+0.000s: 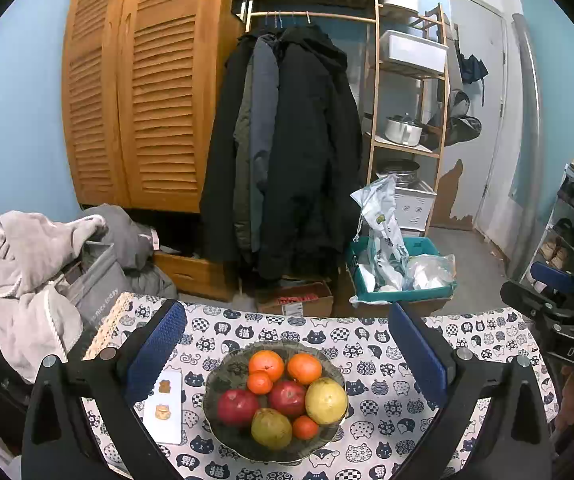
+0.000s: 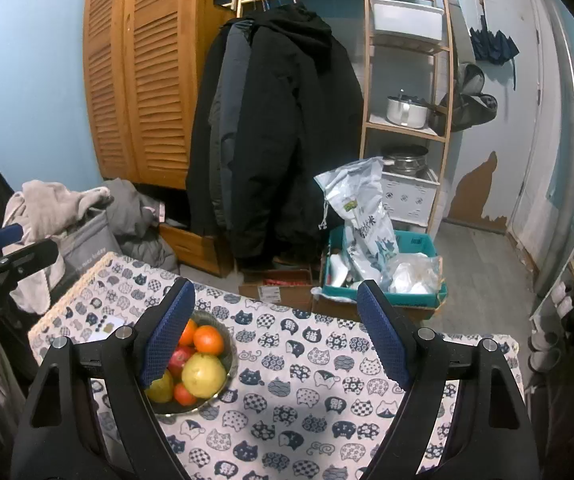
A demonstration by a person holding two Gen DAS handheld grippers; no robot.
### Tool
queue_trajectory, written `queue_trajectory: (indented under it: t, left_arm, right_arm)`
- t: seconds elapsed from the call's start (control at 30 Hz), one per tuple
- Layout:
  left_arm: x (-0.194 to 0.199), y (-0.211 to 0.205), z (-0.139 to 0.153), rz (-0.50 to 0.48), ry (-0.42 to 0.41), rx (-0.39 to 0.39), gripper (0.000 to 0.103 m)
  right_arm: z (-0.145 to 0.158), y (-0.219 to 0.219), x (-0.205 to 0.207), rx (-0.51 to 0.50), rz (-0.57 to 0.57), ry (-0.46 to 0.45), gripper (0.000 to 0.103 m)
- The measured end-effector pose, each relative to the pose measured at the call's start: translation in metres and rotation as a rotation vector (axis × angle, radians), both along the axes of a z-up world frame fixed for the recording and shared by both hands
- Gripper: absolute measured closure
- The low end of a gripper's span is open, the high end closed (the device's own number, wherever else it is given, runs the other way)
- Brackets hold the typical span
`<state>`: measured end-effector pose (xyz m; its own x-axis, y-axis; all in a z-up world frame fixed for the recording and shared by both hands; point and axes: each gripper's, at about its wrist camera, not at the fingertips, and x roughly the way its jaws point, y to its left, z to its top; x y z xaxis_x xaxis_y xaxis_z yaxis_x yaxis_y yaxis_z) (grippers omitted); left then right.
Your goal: Organize fruits
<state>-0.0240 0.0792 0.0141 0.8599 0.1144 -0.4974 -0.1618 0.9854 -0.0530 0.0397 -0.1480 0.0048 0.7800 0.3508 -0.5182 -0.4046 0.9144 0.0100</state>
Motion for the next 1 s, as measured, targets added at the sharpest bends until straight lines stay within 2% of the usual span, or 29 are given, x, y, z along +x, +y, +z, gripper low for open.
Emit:
queue_trajectory:
  t: [1.0]
  left_arm:
    - [-0.0040,0.0040,-0.0007,0.008,0.010,0.003,0.001]
  right_arm:
    - [0.0002,0.0004,-0.0005,-0.002,0.001,-0.001,0.021]
